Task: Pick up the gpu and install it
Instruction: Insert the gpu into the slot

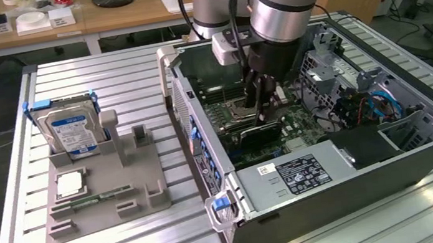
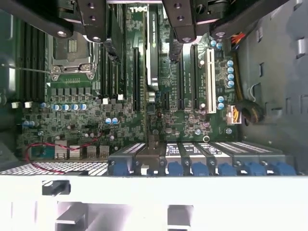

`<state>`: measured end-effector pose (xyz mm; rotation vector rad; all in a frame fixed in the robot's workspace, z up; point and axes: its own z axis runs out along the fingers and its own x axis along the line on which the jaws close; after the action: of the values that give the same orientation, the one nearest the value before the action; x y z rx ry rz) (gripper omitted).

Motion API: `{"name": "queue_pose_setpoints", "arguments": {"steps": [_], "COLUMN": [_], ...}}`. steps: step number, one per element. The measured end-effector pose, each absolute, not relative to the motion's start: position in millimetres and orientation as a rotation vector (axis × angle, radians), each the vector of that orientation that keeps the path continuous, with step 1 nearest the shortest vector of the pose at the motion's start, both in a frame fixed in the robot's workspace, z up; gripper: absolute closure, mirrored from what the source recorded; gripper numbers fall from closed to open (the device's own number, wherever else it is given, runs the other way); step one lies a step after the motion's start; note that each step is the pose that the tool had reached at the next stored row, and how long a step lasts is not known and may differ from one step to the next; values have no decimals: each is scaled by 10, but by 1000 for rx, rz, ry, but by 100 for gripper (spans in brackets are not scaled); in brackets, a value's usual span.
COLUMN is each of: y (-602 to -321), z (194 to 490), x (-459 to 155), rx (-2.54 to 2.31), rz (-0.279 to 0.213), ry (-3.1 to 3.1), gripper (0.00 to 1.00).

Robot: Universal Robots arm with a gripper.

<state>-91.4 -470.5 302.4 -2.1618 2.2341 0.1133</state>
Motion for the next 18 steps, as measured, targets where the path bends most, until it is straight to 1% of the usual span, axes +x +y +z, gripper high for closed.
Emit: {"name": "queue_pose_setpoints", "arguments": {"steps": [9,15,18], "y": [-4706,-4705,-4705], "z": [3046,3173,3190], "x": [-913,-911,-911], "rx": [-2175,-2175,-2175], "rz": [114,114,114], "ry": [2223,2222,2221], "gripper": [48,48,48]}}
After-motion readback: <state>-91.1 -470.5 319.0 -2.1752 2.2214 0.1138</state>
